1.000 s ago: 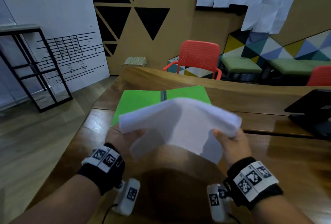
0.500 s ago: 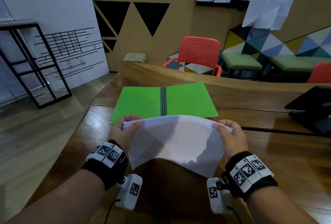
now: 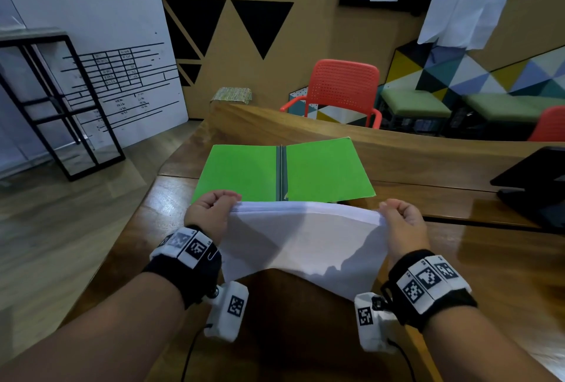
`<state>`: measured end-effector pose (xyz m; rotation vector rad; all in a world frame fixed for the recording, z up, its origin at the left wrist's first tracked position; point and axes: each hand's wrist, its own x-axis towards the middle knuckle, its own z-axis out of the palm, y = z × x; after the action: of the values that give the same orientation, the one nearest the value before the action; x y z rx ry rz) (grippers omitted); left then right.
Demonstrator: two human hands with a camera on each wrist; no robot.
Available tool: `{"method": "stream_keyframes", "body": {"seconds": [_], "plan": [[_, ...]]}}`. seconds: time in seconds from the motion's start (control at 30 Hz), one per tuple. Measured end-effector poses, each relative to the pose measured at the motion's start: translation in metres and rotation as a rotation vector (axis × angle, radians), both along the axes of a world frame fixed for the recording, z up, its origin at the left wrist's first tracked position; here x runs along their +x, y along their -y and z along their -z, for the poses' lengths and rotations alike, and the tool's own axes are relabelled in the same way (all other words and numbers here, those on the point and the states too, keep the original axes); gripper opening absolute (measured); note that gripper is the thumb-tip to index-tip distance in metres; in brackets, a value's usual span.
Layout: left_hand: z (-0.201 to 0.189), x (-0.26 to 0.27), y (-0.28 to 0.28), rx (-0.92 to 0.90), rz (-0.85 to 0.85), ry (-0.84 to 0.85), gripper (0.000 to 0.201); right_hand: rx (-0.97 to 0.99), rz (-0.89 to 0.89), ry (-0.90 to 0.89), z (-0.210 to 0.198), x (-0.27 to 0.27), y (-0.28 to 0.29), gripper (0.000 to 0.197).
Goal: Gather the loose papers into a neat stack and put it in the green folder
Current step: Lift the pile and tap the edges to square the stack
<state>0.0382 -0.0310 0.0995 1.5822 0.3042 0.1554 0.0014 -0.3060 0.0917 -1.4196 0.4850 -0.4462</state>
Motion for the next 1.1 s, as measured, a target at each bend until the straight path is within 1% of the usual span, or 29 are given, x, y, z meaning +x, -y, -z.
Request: {"method": "stream_keyframes", "body": {"seconds": [0.07, 0.13, 0.17, 0.23, 0.27, 0.3, 0.33, 0.37, 0.4, 0.43, 0.47, 0.5, 0.53, 0.57, 0.63, 0.67, 0.7, 0.73, 0.77, 0.87, 0.97, 1.03, 1.07, 1.1], "plan": [[0.003, 0.0, -0.001, -0.049, 0.02, -0.025, 0.006, 0.053, -0.008, 0.035, -0.001, -0.005, 0.001, 0.007], [0.009, -0.004, -0.001, -0.075, 0.063, -0.056, 0.02, 0.082, -0.053, 0.027, 0.007, -0.012, 0.001, 0.021], [0.011, -0.006, 0.0, -0.08, 0.087, -0.063, 0.023, 0.09, -0.093, 0.001, 0.011, -0.015, -0.001, 0.033], [0.017, -0.008, 0.001, -0.064, 0.104, -0.114, 0.026, 0.094, -0.135, -0.086, 0.02, -0.019, -0.005, 0.076], [0.016, -0.009, 0.002, -0.046, 0.096, -0.139, 0.031, 0.101, -0.128, -0.108, 0.023, -0.019, -0.009, 0.088], [0.013, -0.01, 0.004, -0.028, 0.085, -0.147, 0.033, 0.121, -0.119, -0.115, 0.026, -0.017, -0.01, 0.085], [0.012, -0.01, 0.006, -0.014, 0.076, -0.157, 0.038, 0.141, -0.111, -0.123, 0.027, -0.015, -0.013, 0.074], [0.011, -0.009, 0.006, -0.01, 0.074, -0.162, 0.047, 0.155, -0.094, -0.135, 0.027, -0.013, -0.015, 0.062], [0.01, -0.008, 0.007, -0.03, 0.062, -0.16, 0.05, 0.168, -0.078, -0.128, 0.023, -0.013, -0.018, 0.053], [0.004, -0.009, 0.01, -0.041, 0.046, -0.151, 0.039, 0.172, -0.064, -0.128, 0.022, -0.013, -0.02, 0.046], [0.0, -0.011, 0.012, -0.059, 0.037, -0.133, 0.023, 0.16, -0.055, -0.125, 0.016, -0.014, -0.023, 0.037], [-0.004, -0.012, 0.014, -0.084, 0.034, -0.121, 0.024, 0.146, -0.038, -0.142, 0.013, -0.013, -0.024, 0.031], [-0.005, -0.013, 0.015, -0.118, 0.034, -0.126, 0.028, 0.144, -0.007, -0.159, 0.013, -0.011, -0.022, 0.029], [-0.005, -0.011, 0.014, -0.132, 0.026, -0.134, 0.026, 0.148, 0.012, -0.185, 0.011, -0.01, -0.02, 0.029], [-0.001, -0.006, 0.012, -0.127, -0.013, -0.143, 0.014, 0.132, 0.023, -0.206, 0.008, -0.007, -0.015, 0.034], [0.001, -0.005, 0.01, -0.12, -0.006, -0.129, 0.011, 0.146, 0.021, -0.194, 0.006, -0.006, -0.013, 0.044], [0.0, -0.006, 0.009, -0.1, 0.001, -0.107, 0.009, 0.162, 0.019, -0.185, 0.005, -0.006, -0.011, 0.06], [0.002, -0.005, 0.007, -0.075, 0.001, -0.074, 0.007, 0.165, 0.021, -0.165, 0.004, -0.006, -0.009, 0.07], [0.002, -0.004, 0.006, -0.065, 0.008, -0.046, 0.008, 0.155, 0.021, -0.167, 0.002, -0.007, -0.008, 0.071], [0.003, -0.002, 0.004, -0.034, 0.018, -0.015, 0.014, 0.144, 0.039, -0.176, -0.008, -0.008, -0.007, 0.052], [0.004, -0.001, 0.002, -0.062, 0.034, 0.021, 0.013, 0.099, 0.04, -0.144, -0.008, -0.007, -0.006, 0.03], [0.005, 0.0, 0.001, -0.084, 0.063, 0.021, 0.014, 0.066, 0.015, -0.121, -0.005, -0.006, -0.007, 0.028], [0.007, 0.0, 0.001, -0.095, 0.072, 0.02, 0.015, 0.062, 0.001, -0.102, 0.0, -0.004, -0.006, 0.029], [0.007, 0.0, 0.0, -0.098, 0.076, 0.019, 0.013, 0.079, -0.02, -0.077, 0.002, -0.006, -0.006, 0.034]]}}
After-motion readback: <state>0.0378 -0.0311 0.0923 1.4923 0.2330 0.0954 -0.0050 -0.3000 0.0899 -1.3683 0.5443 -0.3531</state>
